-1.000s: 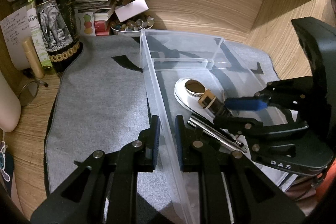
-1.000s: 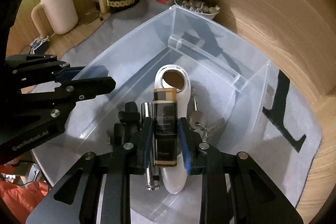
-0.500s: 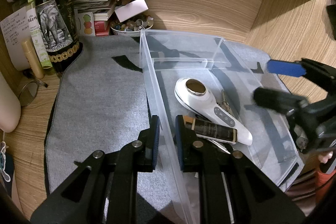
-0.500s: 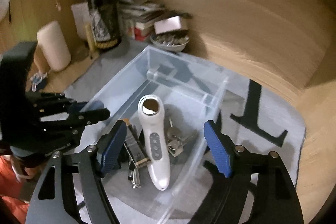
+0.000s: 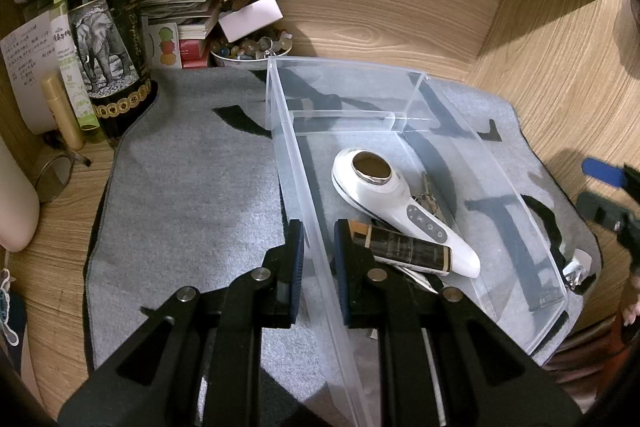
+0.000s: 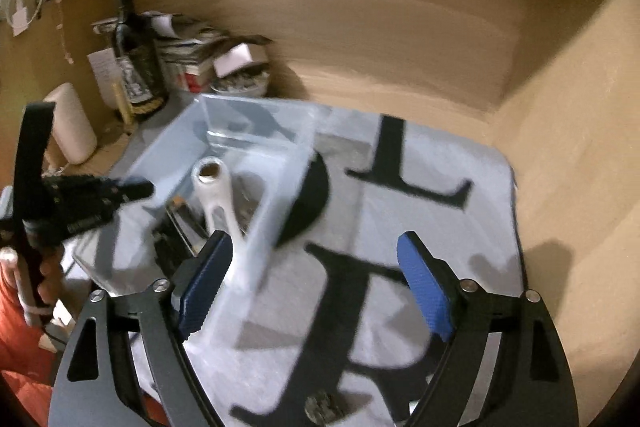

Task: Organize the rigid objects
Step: 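Release the tube in the box and withdraw the right tool, then grasp the dark round object on the mat with the right tool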

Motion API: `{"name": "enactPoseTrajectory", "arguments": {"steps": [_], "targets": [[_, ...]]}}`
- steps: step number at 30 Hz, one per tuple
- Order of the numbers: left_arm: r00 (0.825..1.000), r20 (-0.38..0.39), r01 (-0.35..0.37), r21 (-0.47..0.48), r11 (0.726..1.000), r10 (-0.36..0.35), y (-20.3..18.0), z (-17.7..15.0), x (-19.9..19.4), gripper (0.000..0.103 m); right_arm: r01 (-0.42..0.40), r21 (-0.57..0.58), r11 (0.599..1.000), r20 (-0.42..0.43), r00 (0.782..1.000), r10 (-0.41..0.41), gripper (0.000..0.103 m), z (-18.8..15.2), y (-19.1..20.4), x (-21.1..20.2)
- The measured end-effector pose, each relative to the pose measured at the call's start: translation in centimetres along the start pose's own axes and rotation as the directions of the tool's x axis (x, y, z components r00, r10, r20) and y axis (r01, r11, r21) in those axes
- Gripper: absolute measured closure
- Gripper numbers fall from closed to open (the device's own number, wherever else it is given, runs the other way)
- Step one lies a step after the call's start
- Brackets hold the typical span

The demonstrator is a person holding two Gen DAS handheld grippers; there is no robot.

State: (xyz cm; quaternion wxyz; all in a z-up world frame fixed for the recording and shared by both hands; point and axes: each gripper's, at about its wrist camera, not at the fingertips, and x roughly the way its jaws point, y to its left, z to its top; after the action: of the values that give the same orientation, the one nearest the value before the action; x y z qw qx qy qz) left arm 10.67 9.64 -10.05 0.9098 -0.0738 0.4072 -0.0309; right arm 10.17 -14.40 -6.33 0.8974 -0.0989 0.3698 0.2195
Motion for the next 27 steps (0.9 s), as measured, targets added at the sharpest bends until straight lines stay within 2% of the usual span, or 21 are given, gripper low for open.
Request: {"name": "enactPoseTrajectory", "arguments": {"steps": [5,10,15,18,20,22,26,27], "targets": [[1.000,0.000,0.001,-0.001,1.000,-0.001,0.0,0.0,0.0,0.088,0.057,0.041,0.998,-0.037,0.998,-0.055,0.020,-3.2,-1.2,0.1],[1.000,-0.001,0.001,0.000,1.000,-0.001,0.0,0.0,0.0,0.088,0.051,0.112,0.992,-0.099,0.994,-0.039,0.020,-6.9,-1.9,1.3],[1.000,0.001,0.000,-0.002,1.000,0.000,0.0,0.0,0.0,0.088,0.062,0.112,0.992,-0.143,0.989,-0.046,0.023,-9.4,-2.1,1.7],[1.000,0.001,0.002,-0.003,1.000,-0.001,0.0,0.0,0.0,0.088,0.073,0.093,0.993,-0.132,0.989,-0.060,0.024,-10.0,-1.9,1.1],[1.000,0.002,0.003,-0.006,1.000,-0.003,0.1,-0.1,0.0,0.088,0.056,0.090,0.994,-0.141,0.989,-0.043,0.033,-10.1,-1.8,1.1],[1.000,0.003,0.003,-0.007,1.000,-0.003,0.1,-0.1,0.0,0.088,0.040,0.085,0.996,-0.159,0.987,-0.026,0.047,-10.5,-1.6,1.4],[1.000,0.002,0.003,-0.007,1.000,-0.003,0.2,-0.1,0.0,0.088,0.020,0.097,0.995,-0.156,0.988,-0.005,0.060,-10.8,-1.7,1.7],[1.000,0.002,0.003,-0.007,1.000,-0.003,0.1,-0.1,0.0,0.089,0.013,0.101,0.995,-0.153,0.988,0.003,0.072,-10.7,-1.8,1.7]]}}
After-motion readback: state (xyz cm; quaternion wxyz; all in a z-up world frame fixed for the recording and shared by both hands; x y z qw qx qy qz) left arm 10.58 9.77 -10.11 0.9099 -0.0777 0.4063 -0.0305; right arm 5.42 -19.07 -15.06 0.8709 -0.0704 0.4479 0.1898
